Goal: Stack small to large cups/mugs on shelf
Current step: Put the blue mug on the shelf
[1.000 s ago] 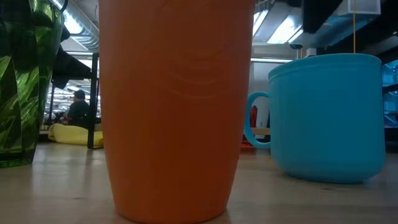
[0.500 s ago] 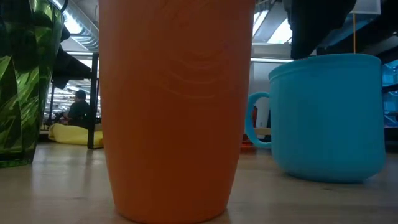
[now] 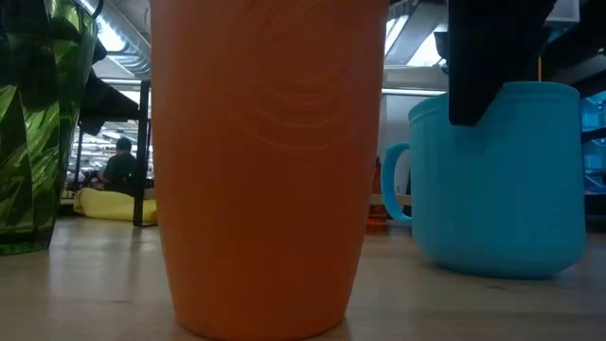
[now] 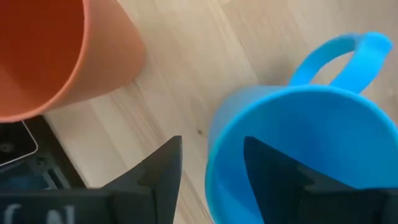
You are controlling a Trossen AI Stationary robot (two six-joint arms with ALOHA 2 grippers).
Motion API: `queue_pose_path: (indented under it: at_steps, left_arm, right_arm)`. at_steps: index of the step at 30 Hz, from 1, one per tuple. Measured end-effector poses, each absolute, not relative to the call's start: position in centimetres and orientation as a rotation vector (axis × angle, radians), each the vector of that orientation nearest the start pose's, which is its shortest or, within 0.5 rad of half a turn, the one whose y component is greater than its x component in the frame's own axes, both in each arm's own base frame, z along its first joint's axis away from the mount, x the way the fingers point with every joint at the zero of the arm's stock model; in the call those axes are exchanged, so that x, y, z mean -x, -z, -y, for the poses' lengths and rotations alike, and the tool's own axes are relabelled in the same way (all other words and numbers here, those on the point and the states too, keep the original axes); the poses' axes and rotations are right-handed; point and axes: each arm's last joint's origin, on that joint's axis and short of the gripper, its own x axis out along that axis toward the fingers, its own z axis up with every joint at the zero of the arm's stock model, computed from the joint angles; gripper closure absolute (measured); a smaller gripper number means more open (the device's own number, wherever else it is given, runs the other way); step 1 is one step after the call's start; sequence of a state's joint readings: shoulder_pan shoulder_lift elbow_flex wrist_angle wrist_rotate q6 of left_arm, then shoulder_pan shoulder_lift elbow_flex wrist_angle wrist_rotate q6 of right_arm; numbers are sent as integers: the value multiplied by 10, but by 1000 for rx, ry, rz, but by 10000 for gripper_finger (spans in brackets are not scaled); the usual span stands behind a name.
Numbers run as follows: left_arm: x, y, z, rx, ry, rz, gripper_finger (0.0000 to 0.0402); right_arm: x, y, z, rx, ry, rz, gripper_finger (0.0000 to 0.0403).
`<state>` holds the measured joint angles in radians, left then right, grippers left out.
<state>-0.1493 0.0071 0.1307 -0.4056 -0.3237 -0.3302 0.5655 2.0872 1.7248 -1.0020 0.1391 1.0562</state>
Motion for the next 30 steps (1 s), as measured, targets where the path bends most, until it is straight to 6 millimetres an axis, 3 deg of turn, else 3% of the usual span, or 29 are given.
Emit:
queue_pose_path:
  at_steps: [6,15,20,24,30]
  left_arm:
    - [-84,-169,3,261,-217,-243,327]
    - [-84,-169,3,261,-217,-243,327]
    - [-84,-169,3,261,-217,-243,327]
    - [-84,-169,3,261,-217,-243,327]
    - [-84,-169,3,261,-217,-243,327]
  right_arm:
    - [-354,-207,-218,-391,393,-1296,248]
    - [-355,-207,-214,-397,416,-1302,384]
    - [-362,-210,-202,-460,476,-1285,386]
    - [-372,-228,-191,-494,523,-1241,393]
    - [-384,-278,-160,-521,656,-1133,393]
